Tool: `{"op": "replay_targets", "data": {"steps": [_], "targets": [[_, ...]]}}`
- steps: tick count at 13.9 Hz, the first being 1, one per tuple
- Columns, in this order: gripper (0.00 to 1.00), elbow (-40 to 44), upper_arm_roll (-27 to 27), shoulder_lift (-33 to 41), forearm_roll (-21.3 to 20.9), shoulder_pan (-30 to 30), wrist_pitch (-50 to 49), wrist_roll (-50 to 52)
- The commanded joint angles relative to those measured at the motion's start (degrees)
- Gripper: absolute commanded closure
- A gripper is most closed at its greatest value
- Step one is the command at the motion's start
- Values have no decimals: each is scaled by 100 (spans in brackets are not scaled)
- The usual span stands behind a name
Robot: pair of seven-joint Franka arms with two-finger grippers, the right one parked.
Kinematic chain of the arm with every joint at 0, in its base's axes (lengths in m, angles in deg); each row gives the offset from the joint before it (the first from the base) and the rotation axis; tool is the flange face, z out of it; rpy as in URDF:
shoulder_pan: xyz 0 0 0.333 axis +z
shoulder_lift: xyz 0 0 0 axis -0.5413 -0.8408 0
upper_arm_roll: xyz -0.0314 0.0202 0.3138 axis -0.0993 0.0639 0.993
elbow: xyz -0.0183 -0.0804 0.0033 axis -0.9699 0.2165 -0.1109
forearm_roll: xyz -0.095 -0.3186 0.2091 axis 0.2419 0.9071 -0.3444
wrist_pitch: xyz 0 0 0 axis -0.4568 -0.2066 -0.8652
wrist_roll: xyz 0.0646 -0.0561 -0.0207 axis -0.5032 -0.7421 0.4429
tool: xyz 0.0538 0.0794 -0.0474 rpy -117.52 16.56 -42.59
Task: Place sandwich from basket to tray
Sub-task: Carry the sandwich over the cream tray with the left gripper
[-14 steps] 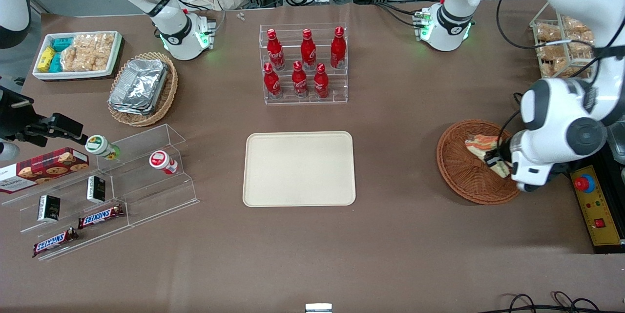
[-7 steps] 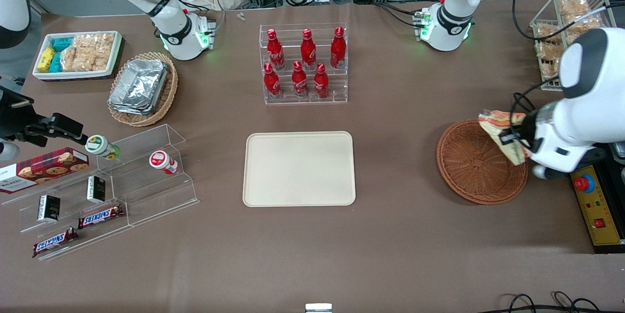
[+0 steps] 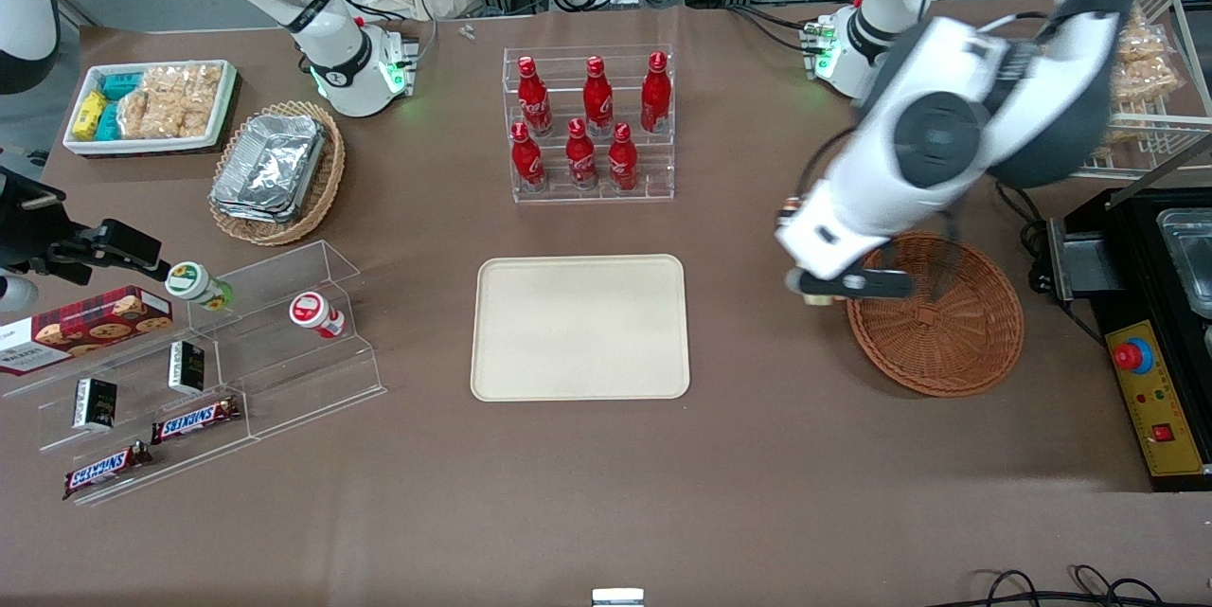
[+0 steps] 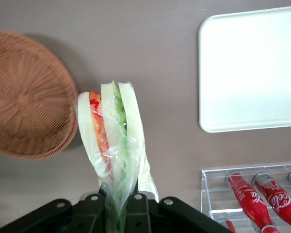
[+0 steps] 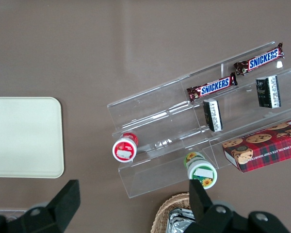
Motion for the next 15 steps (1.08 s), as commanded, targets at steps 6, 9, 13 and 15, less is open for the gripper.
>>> {"op": "replay_targets", "data": {"steps": [6, 9, 13, 15], "targets": [[99, 71, 18, -1588, -663, -1020, 1951, 181], [99, 79, 27, -2141, -1119, -1126, 2401, 189], [99, 106, 44, -2625, -1357, -1240, 2929, 189], [99, 176, 44, -2845, -1384, -1240, 3026, 189]]}}
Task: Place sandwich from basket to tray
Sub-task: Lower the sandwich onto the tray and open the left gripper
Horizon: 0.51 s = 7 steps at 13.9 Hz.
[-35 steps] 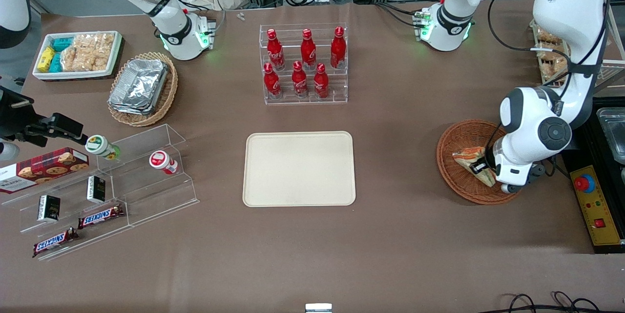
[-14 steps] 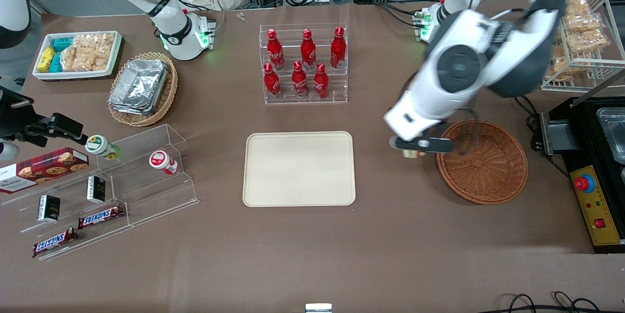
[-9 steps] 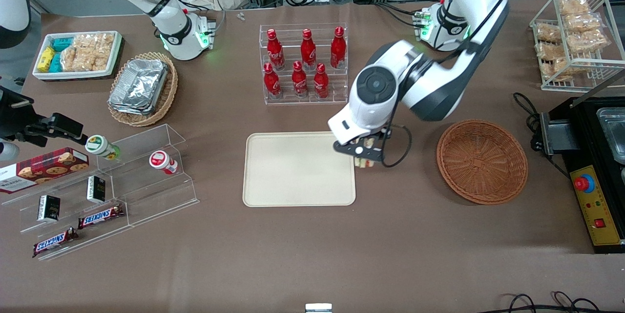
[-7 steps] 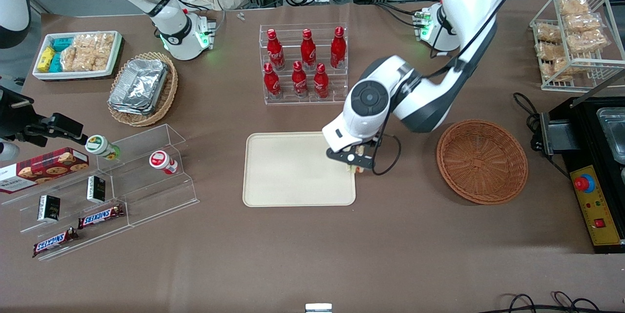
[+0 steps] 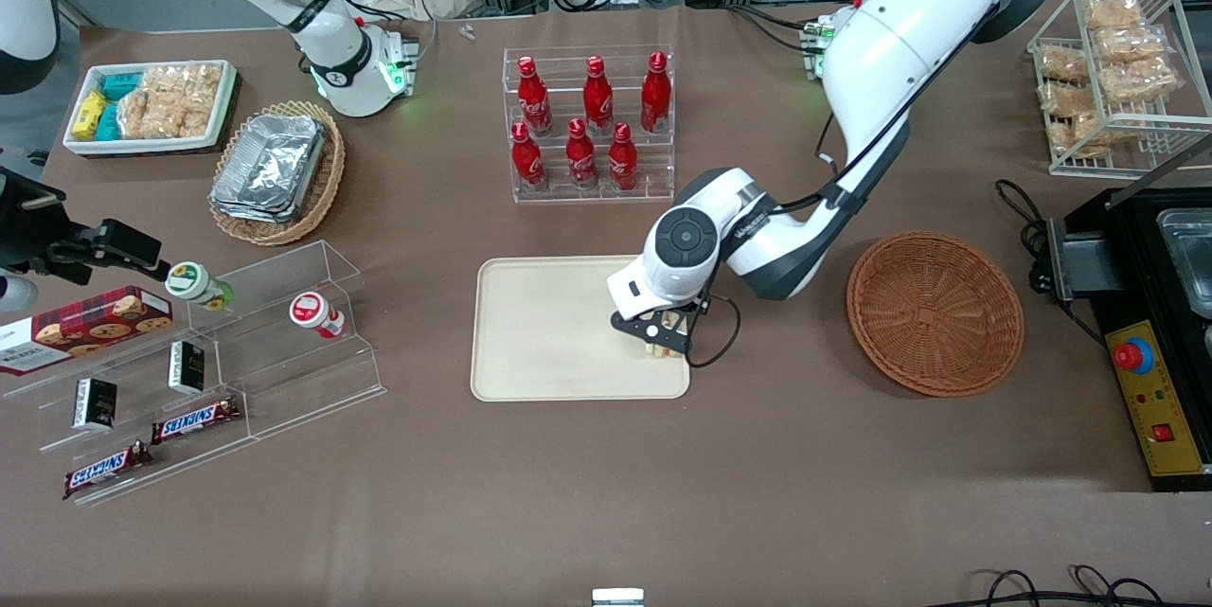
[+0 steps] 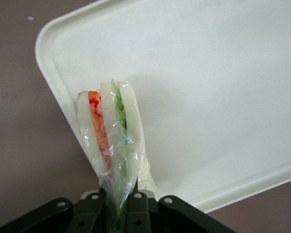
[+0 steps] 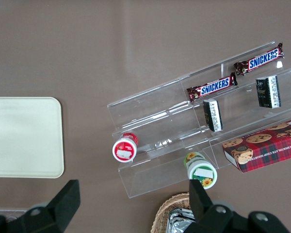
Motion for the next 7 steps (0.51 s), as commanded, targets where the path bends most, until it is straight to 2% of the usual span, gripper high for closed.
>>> {"op": "replay_targets", "data": {"steps": [1, 2, 3, 4, 7], "targets": [[98, 258, 45, -239, -197, -115, 68, 56], [84, 258, 45, -240, -206, -124, 68, 213], [39, 258, 45, -240, -206, -124, 68, 467], [1, 258, 45, -222, -223, -124, 68, 696], [0, 197, 37, 14, -241, -63, -63, 1355]]}}
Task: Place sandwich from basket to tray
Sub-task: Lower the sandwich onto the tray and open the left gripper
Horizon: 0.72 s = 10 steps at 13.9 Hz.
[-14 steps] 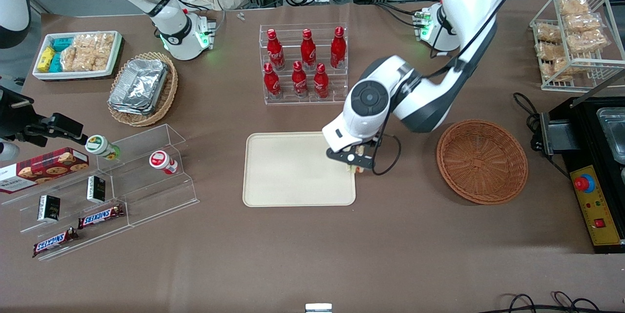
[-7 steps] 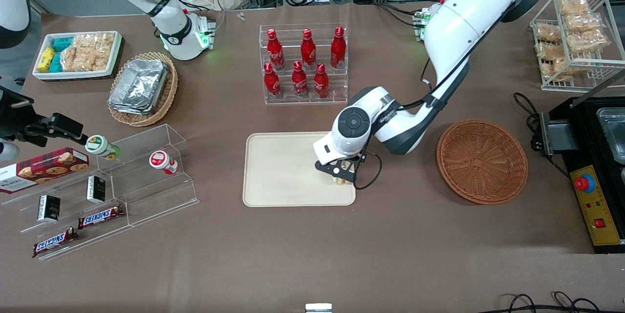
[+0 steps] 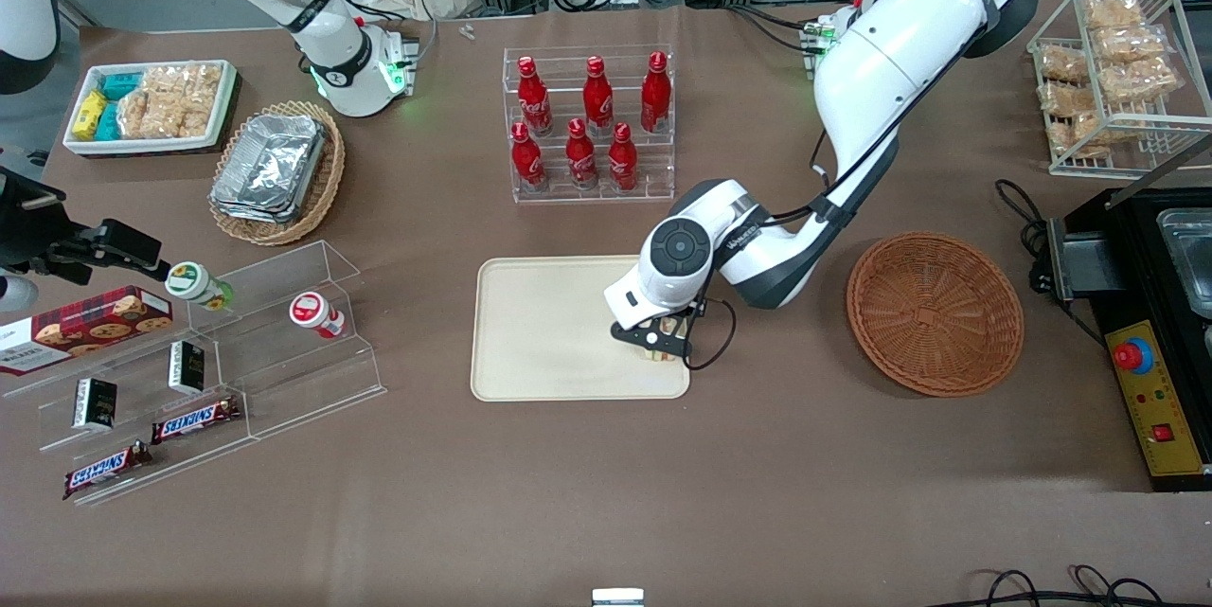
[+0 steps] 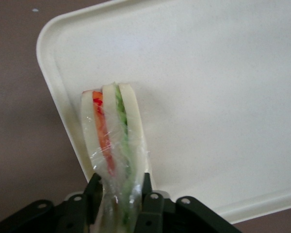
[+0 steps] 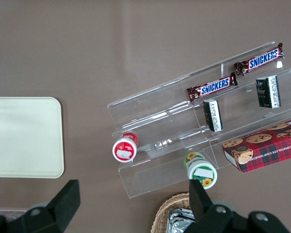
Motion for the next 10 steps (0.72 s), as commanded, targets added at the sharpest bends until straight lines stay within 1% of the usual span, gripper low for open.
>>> {"op": "replay_targets", "data": {"steps": [1, 3, 5, 6, 8, 10], "targets": [[0, 45, 36, 305, -70, -20, -363, 624], [0, 27, 18, 683, -17, 111, -986, 625], [0, -165, -17, 1113, 1, 435, -1462, 406], [0, -331, -95, 1367, 123, 689, -1620, 118], [0, -692, -157, 1912, 518, 1208, -1919, -611], [0, -737, -158, 2282, 809, 1674, -2419, -1288]]}}
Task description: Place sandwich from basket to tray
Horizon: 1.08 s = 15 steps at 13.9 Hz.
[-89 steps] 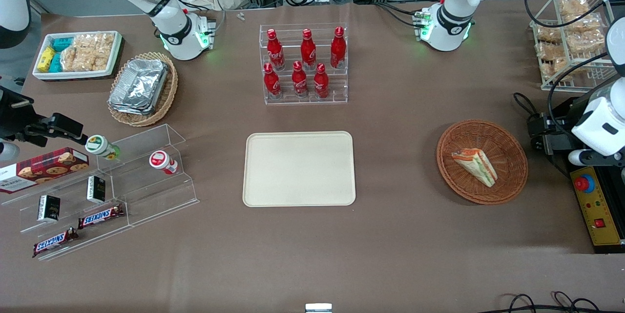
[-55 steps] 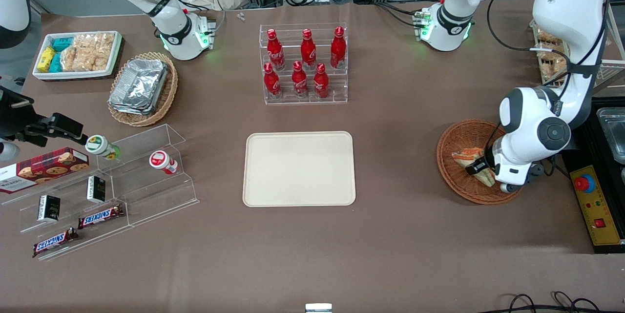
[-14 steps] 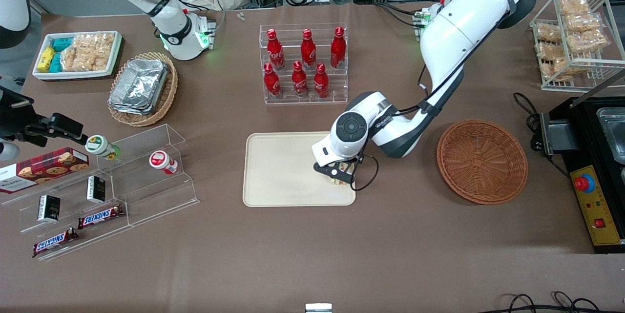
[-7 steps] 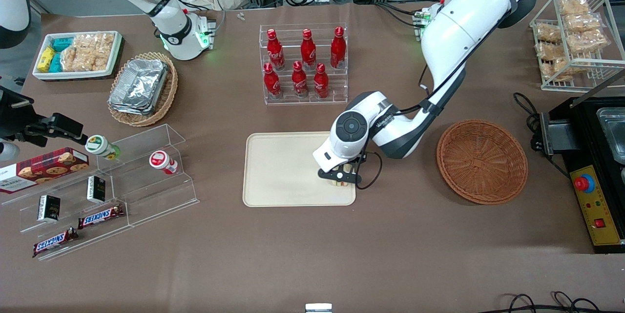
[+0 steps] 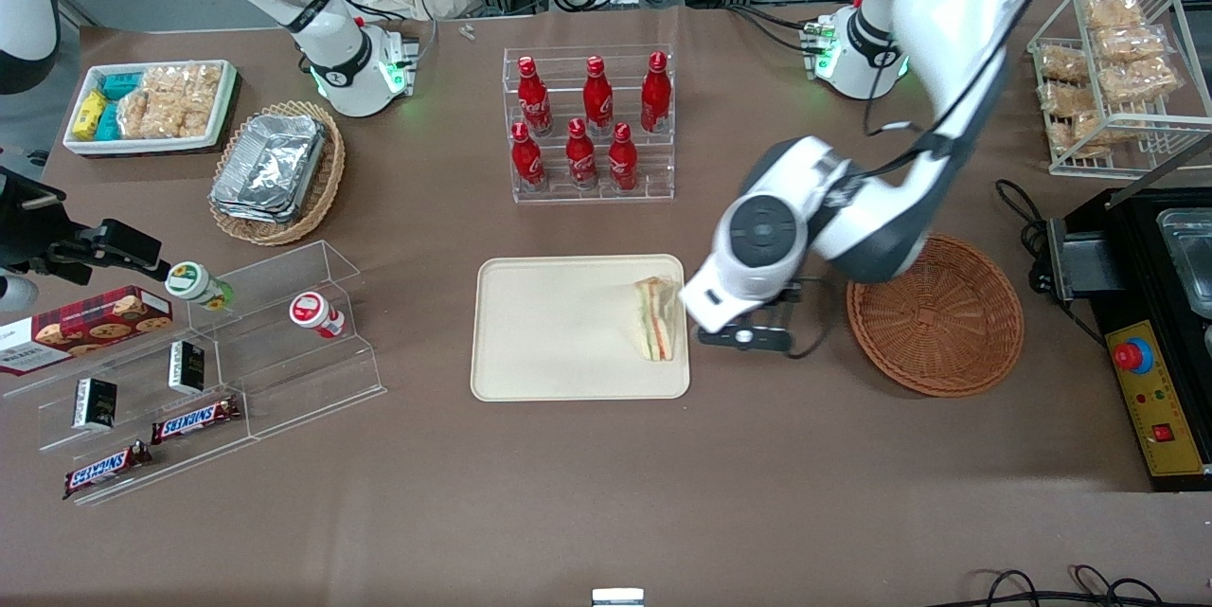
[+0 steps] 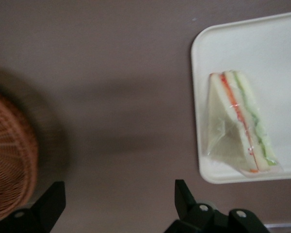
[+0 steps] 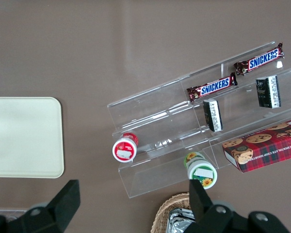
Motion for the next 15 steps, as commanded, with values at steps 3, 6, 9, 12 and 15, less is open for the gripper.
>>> {"op": "replay_targets", "data": {"steps": [3, 6, 9, 12, 15], "targets": [[0, -138, -72, 911, 332, 1040, -1108, -1003], [0, 66, -63, 1061, 332, 1637, -1663, -1003], [0, 302, -72, 1140, 323, 1806, -2050, -1002], [0, 321, -54, 1210, 288, 1894, -2051, -1003], [0, 295, -63, 1237, 271, 2104, -2025, -1012]]}}
